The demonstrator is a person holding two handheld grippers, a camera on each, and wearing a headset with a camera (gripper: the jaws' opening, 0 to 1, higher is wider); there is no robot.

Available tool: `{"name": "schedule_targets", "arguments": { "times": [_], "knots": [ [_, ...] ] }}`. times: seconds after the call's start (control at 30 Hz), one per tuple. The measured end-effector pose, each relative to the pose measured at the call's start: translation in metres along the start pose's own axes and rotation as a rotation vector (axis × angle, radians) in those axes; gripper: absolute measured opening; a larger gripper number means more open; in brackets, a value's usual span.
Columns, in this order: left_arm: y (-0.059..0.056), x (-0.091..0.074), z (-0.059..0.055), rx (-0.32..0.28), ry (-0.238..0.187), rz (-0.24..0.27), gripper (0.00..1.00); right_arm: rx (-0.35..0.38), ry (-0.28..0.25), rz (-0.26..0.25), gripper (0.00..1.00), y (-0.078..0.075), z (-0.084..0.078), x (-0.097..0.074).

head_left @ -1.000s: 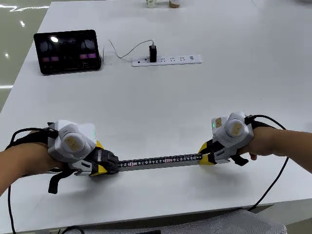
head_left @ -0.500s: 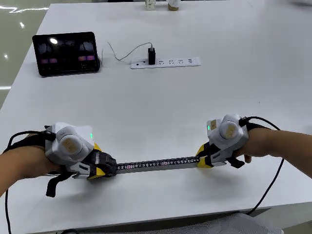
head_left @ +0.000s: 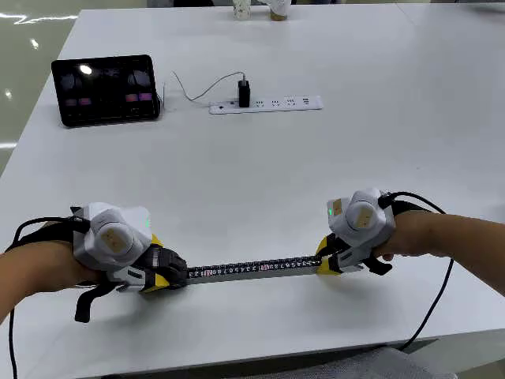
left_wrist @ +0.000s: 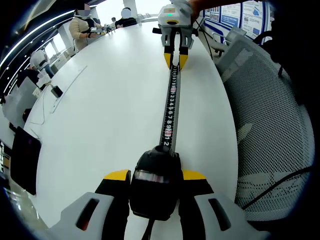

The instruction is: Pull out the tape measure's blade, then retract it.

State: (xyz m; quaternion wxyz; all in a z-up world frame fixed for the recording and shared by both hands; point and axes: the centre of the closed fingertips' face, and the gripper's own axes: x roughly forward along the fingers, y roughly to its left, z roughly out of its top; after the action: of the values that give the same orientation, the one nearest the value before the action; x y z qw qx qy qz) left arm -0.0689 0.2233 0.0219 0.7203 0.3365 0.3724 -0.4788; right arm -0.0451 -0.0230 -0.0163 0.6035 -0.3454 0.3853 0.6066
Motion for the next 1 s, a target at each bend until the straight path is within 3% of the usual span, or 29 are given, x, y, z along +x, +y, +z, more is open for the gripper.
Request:
{"name": "schedule_targets", "arguments": {
  "times": [0.2, 0.47, 0.67, 0.87, 1.0],
  "knots": [
    [0.0, -0.001, -0.001, -0.005, -0.002, -0.002, 0.32, -0.027, -0.008, -0.015, 0.13, 0.002, -0.001, 0.0],
    [-0.001, -0.01, -0.001, 0.036, 0.026, -0.049, 0.3, -0.108, 0.023, -0.005, 0.13, 0.007, 0.001, -0.008],
    [0.003, -0.02, -0.004, 0.043, 0.044, -0.061, 0.33, -0.146, 0.025, 0.001, 0.21, 0.011, 0.004, -0.016],
    [0.003, -0.026, -0.008, 0.027, 0.056, -0.07, 0.33, -0.153, 0.054, 0.004, 0.29, 0.012, -0.001, -0.02],
    [0.001, -0.027, -0.01, -0.002, 0.056, -0.069, 0.41, -0.121, 0.057, -0.003, 0.32, 0.014, -0.008, -0.022]
  ]
}}
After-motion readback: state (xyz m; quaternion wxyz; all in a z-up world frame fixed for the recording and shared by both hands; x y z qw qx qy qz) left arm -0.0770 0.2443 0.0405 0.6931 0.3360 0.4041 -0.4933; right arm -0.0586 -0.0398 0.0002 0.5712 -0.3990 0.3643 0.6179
